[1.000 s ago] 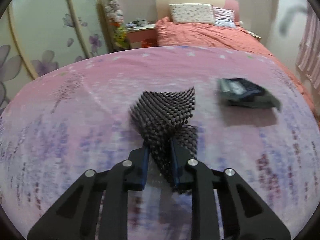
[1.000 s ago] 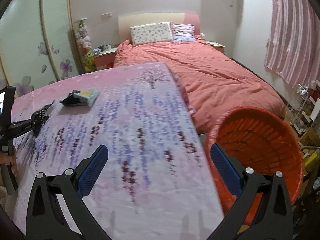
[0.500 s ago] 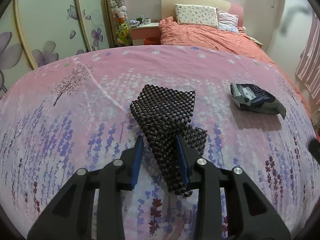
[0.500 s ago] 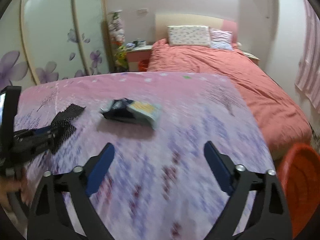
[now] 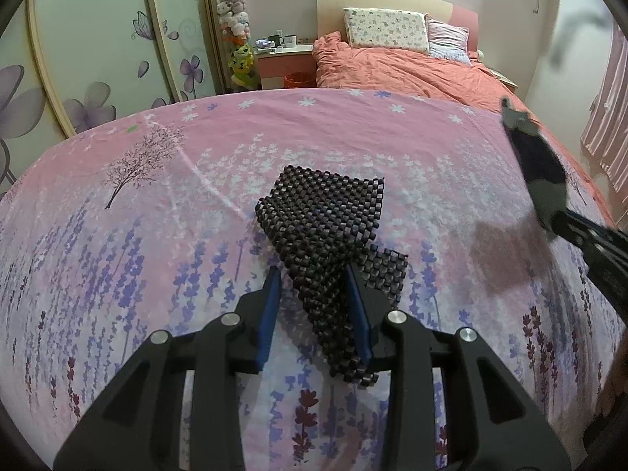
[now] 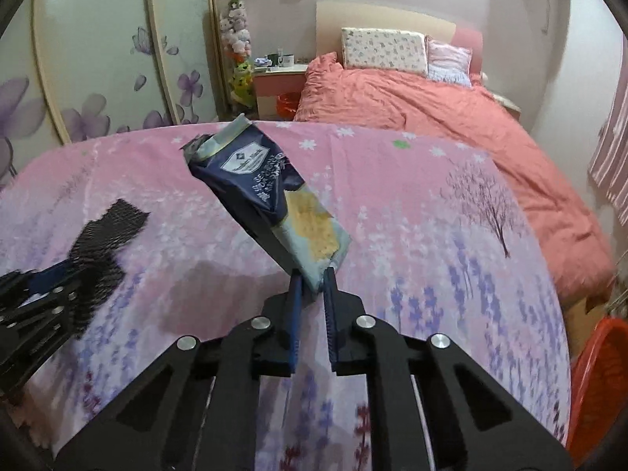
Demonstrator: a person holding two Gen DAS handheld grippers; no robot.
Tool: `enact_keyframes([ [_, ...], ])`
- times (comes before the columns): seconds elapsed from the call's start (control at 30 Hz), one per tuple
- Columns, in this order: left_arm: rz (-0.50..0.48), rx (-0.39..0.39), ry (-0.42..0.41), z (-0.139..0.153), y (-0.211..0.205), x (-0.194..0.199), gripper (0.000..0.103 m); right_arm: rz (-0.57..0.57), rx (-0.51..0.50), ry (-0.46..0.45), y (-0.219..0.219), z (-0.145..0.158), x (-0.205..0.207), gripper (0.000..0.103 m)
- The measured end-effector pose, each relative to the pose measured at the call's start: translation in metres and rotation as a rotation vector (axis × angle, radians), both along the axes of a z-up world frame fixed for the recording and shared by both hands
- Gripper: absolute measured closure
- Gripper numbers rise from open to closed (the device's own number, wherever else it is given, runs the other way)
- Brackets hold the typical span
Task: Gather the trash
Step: 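Grasp the blue-and-white wipes packet with the right tool while the left tool holds the mat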
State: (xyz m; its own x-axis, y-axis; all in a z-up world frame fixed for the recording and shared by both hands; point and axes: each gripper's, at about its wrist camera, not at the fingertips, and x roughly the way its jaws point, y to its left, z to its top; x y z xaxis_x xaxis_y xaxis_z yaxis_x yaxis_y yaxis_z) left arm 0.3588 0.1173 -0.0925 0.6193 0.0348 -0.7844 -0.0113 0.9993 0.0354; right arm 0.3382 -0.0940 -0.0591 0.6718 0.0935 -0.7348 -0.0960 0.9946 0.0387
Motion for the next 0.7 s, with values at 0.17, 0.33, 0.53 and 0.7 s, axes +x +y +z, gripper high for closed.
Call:
enact_keyframes([
  [0.17,0.001,0.004,0.0,-0.001,-0.002,0.0,0.067,0.029,0.142,0.082,-0.01,0.004,-0.03,0.08],
  [0.33,0.001,0.011,0.0,-0.001,-0.002,0.0,0.067,0.048,0.179,0.024,-0.011,0.017,-0.04,0.022],
  [0.53,0.001,0.009,0.0,-0.002,-0.001,0.0,0.067,0.089,0.046,-0.011,0.015,0.016,-0.02,0.008],
  [0.7,0.001,0.009,0.0,-0.001,-0.002,0.0,0.067,0.145,-0.123,-0.02,0.036,0.003,0.007,0.008],
])
